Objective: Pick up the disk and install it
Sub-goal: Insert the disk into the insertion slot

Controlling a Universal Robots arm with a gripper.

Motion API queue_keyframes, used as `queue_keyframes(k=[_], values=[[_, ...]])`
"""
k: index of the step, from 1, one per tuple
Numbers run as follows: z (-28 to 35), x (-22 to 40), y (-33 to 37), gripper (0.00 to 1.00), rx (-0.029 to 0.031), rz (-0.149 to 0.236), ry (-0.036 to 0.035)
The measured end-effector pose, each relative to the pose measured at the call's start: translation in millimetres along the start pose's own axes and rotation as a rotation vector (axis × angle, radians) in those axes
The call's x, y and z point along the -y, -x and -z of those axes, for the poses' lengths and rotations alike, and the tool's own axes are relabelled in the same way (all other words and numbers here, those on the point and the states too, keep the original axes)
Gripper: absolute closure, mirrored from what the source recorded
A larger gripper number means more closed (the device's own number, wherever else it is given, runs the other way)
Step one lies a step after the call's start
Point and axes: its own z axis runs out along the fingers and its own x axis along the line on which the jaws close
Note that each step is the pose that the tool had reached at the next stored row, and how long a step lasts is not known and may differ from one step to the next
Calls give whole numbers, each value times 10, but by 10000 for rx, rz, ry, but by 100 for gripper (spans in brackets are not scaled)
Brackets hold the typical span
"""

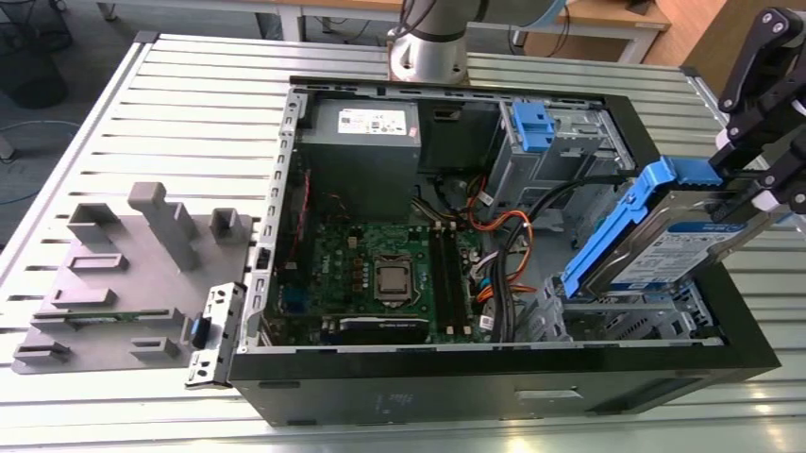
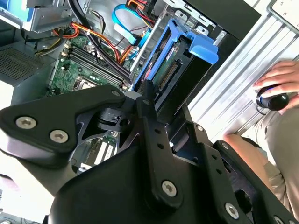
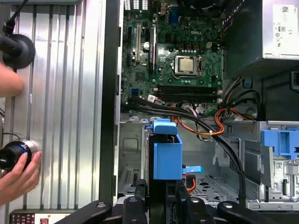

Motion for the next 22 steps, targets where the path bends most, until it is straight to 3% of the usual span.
queue_keyframes(k=[5, 12, 22], values=[[-9, 0, 6, 65, -2, 0, 0], [-69, 3, 11, 65, -1, 0, 0], [-84, 4, 14, 65, 2, -43, -2]])
